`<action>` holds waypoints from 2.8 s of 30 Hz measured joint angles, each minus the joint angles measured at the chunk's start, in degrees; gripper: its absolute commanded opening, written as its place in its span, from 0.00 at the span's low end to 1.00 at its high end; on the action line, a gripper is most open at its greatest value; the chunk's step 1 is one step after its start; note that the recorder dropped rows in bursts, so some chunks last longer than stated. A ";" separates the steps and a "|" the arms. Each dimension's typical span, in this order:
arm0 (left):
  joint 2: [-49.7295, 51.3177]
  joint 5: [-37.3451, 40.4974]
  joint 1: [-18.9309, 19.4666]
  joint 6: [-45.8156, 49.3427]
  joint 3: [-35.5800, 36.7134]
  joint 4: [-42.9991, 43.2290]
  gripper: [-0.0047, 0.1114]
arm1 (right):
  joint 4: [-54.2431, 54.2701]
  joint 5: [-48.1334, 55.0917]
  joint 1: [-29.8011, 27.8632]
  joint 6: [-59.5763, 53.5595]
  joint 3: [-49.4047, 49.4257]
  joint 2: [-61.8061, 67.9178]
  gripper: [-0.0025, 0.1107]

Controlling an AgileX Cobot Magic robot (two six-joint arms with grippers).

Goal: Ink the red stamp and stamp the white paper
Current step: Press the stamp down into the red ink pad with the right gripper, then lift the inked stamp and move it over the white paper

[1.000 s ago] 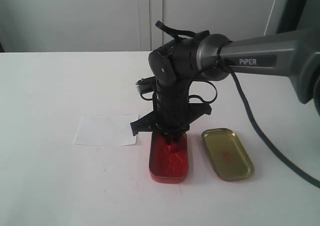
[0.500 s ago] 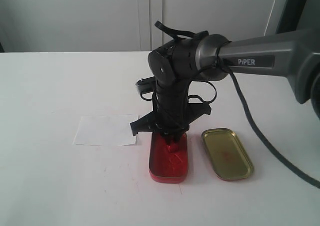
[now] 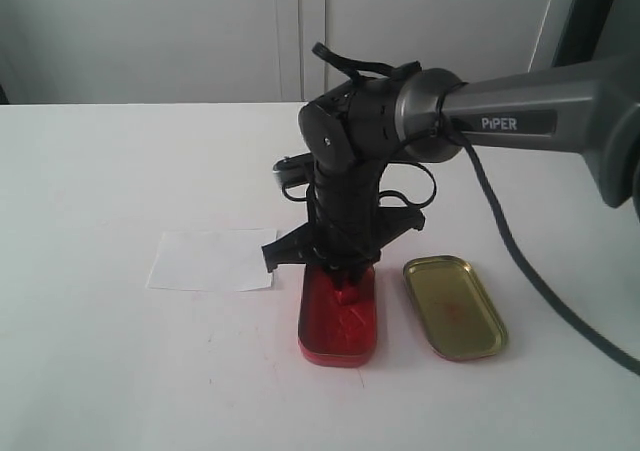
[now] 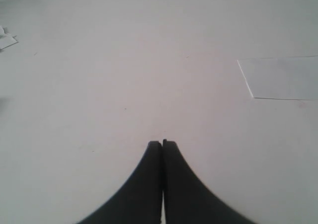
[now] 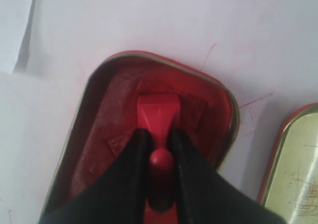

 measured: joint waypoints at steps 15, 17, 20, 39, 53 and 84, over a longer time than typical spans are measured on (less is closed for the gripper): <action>0.00 0.00 0.00 0.00 0.00 0.00 0.04 | 0.11 -0.05 0.00 0.00 0.46 -3.48 0.02; 0.00 0.00 0.00 0.00 0.00 0.00 0.04 | 0.11 -0.18 0.00 0.00 0.46 -3.48 0.02; 0.00 0.00 0.00 0.00 0.00 0.00 0.04 | 0.11 -0.18 0.00 0.00 0.46 -3.48 0.02; 0.00 0.00 0.00 0.00 0.00 0.00 0.04 | 0.11 -0.18 0.00 0.00 0.46 -3.48 0.02; 0.00 0.00 0.00 0.00 0.00 0.00 0.04 | 0.11 0.06 0.00 -0.39 0.46 -4.06 0.02; 0.00 0.00 0.00 0.00 0.00 0.00 0.04 | -0.12 3.88 0.00 -2.37 -10.22 -1.26 0.02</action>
